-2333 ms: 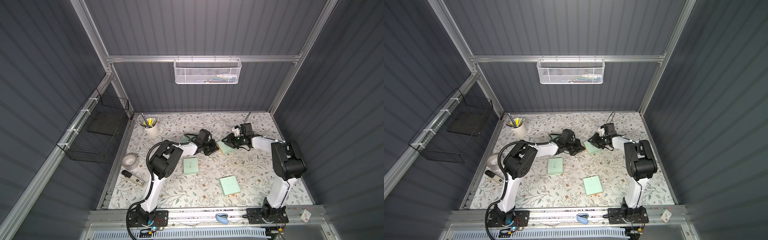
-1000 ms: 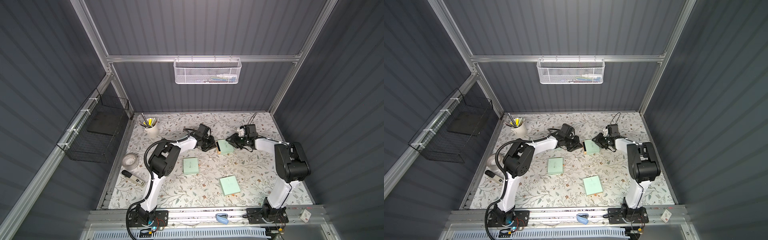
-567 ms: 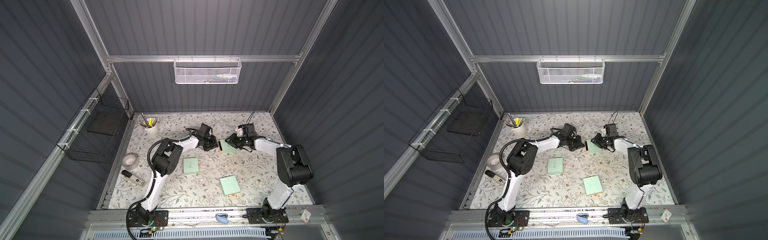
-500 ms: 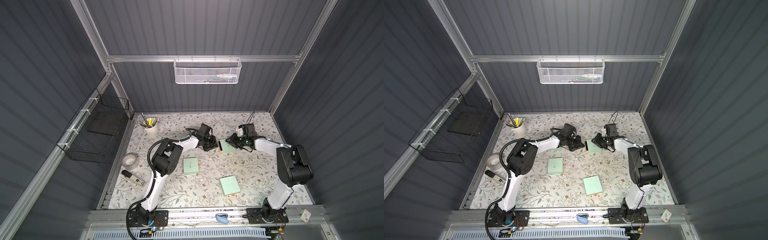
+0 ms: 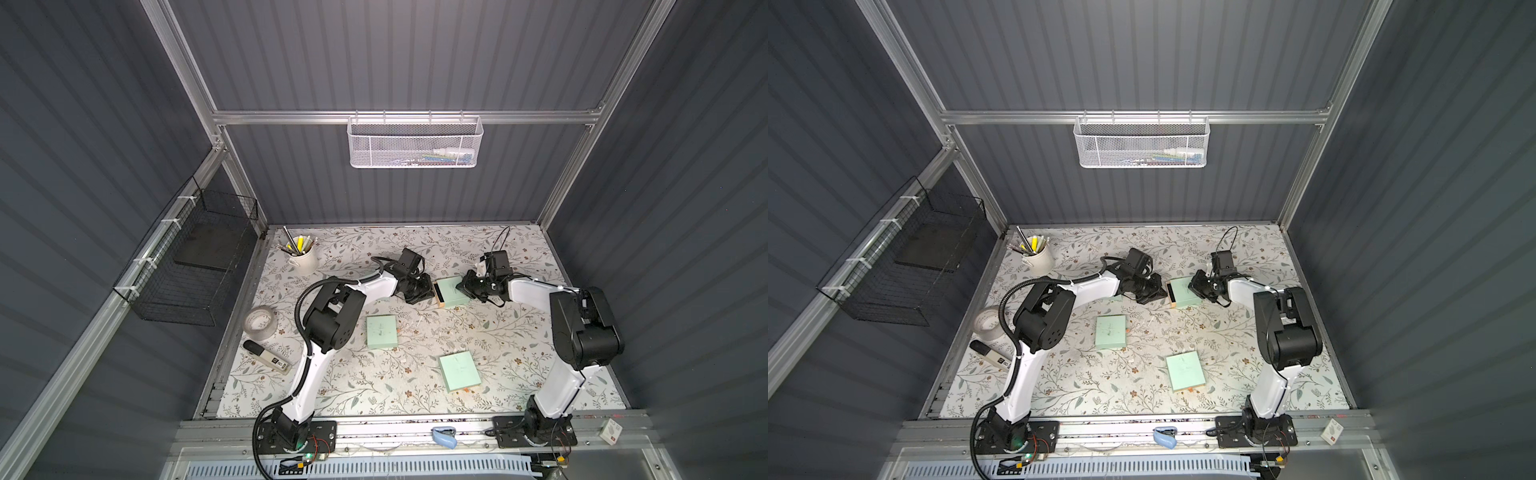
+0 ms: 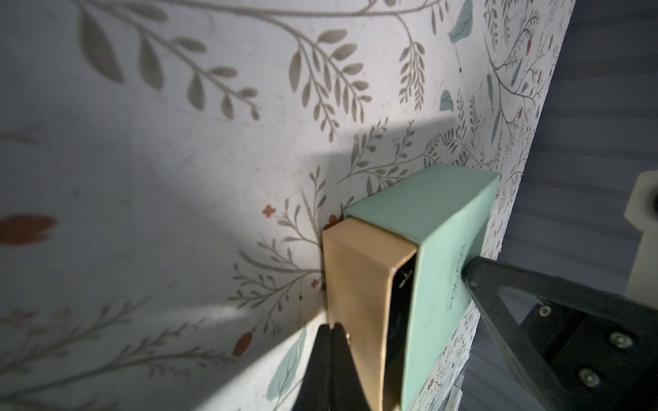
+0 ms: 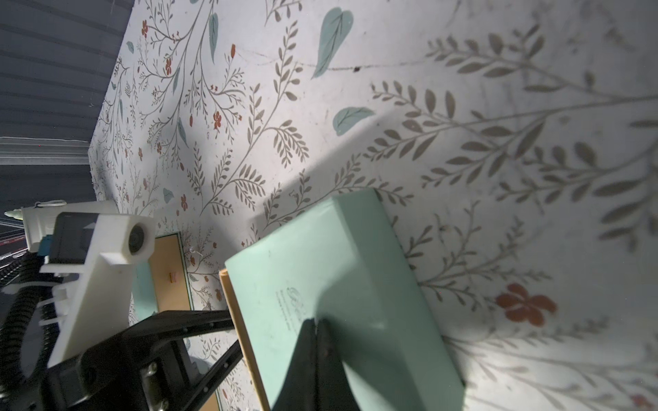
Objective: Take out the earrings from the drawer-style jewelry box
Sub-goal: Open the drawer in the jewelry box.
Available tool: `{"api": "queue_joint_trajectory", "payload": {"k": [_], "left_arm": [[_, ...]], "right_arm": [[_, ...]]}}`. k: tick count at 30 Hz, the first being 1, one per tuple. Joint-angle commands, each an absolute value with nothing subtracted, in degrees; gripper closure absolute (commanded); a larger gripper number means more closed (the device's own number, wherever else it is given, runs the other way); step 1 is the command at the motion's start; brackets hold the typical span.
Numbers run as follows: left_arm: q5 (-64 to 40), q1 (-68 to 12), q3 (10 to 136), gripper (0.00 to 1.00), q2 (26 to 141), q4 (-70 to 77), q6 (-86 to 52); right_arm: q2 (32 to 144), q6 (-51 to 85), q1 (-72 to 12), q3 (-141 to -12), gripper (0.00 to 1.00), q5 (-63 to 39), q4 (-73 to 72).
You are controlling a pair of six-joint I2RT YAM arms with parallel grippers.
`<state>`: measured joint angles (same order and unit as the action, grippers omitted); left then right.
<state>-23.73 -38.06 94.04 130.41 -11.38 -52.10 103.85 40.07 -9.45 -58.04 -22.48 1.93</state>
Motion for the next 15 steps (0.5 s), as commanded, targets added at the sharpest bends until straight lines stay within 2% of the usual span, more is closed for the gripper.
{"api": "queue_joint_trajectory", "payload": {"k": [1,15], "left_arm": [[-21.51,-37.48,93.86,1.00,128.68,-17.52,-49.21],[-19.27,-36.91,90.49,1.00,125.08,-20.81,-46.66]], "right_arm": [[106.65,41.19,-8.79,-57.66,1.00,-19.86,5.63],[106.87,43.11,-7.88,-56.25,1.00,-18.02,4.13]]}}
